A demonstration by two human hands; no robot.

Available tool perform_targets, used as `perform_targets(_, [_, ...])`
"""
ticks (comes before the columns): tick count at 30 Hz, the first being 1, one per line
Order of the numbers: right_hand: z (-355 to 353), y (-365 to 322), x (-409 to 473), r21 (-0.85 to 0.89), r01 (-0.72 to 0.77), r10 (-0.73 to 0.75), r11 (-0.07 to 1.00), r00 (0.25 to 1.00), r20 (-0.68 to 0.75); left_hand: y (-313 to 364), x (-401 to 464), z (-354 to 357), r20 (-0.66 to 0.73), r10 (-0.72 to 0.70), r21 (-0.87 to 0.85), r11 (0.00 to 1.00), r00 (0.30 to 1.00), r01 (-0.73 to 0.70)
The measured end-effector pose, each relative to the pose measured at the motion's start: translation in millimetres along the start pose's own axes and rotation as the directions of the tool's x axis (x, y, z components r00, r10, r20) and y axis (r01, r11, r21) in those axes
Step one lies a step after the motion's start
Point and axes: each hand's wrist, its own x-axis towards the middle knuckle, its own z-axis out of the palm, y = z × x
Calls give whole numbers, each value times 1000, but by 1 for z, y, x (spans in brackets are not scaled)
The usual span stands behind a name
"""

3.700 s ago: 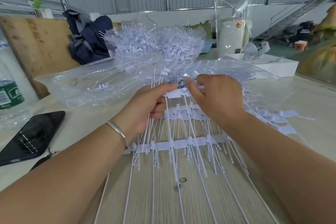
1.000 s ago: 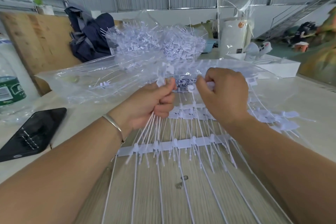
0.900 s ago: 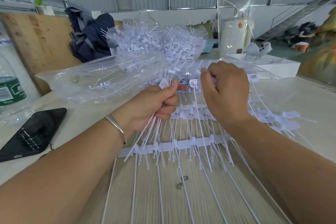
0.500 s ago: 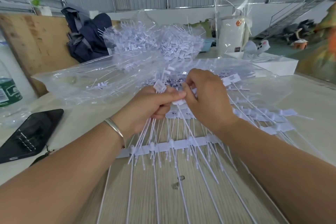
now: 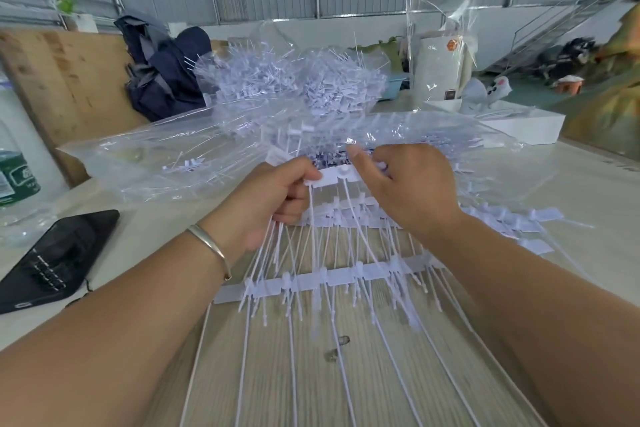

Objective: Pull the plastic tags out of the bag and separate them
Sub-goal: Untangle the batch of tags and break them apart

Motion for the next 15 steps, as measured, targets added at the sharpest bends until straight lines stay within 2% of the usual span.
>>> perform_targets(4, [0, 0, 2, 41, -102, 101, 994, 995, 13, -1, 0, 6, -24, -16, -14, 1000, 1000, 15])
perform_targets(12, [-5, -1, 1, 55, -163, 161, 985, 986, 32, -3, 0, 4, -1, -27, 22, 999, 1000, 27])
perform_targets(15, [-3, -2, 0, 76, -178, 174, 981, 984, 48, -2, -1, 5, 62, -26, -34, 999, 998, 28])
